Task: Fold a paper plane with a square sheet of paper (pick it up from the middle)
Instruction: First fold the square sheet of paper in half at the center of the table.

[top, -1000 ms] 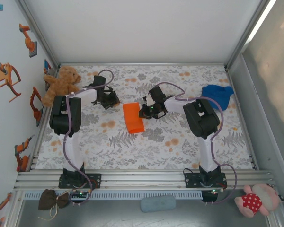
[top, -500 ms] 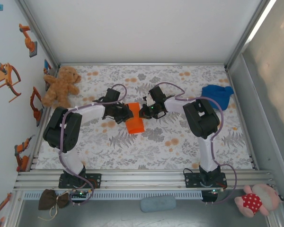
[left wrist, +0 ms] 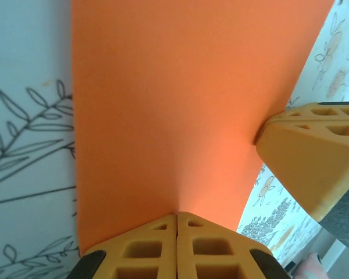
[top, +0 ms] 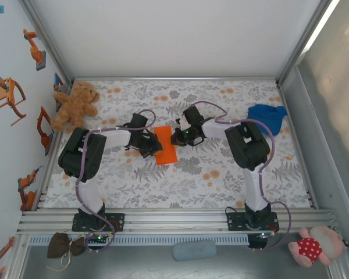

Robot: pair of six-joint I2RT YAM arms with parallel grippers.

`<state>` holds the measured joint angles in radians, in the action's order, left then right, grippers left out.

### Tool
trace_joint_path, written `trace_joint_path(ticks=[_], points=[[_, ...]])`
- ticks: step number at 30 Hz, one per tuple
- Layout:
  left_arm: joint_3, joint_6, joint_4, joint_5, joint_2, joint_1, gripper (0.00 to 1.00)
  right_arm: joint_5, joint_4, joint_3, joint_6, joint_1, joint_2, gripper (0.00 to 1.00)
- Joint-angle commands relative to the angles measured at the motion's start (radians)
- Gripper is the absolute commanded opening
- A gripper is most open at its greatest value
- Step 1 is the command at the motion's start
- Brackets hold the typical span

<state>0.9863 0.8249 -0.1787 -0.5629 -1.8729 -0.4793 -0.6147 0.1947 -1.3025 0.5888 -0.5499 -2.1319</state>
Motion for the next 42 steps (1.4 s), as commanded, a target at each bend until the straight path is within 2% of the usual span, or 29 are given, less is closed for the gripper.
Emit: trace_joint_path(ticks=[1, 10, 16, 21, 27, 36, 42], points=[[-0.062, -0.021, -0.057, 0.032, 0.014, 0.028, 0.08, 0.314, 0.296, 0.095, -0.029, 0.048, -0.148, 0.00], [-0.132, -0.053, -0.105, 0.054, 0.118, 0.078, 0.08, 0.316, 0.304, 0.088, -0.032, 0.047, -0.152, 0.00], [-0.089, -0.046, -0.082, 0.042, 0.193, 0.014, 0.08, 0.316, 0.305, 0.088, -0.032, 0.048, -0.151, 0.00], [-0.092, 0.014, 0.028, 0.011, 0.157, -0.035, 0.08, 0.317, 0.304, 0.089, -0.030, 0.049, -0.151, 0.00], [-0.118, 0.022, 0.054, 0.004, 0.104, -0.048, 0.08, 0.320, 0.307, 0.089, -0.032, 0.047, -0.151, 0.00], [-0.247, 0.006, 0.022, 0.107, 0.152, -0.045, 0.08, 0.320, 0.308, 0.088, -0.032, 0.048, -0.151, 0.00], [-0.307, -0.019, -0.071, 0.173, 0.285, -0.047, 0.08, 0.325, 0.310, 0.091, -0.032, 0.047, -0.148, 0.00]])
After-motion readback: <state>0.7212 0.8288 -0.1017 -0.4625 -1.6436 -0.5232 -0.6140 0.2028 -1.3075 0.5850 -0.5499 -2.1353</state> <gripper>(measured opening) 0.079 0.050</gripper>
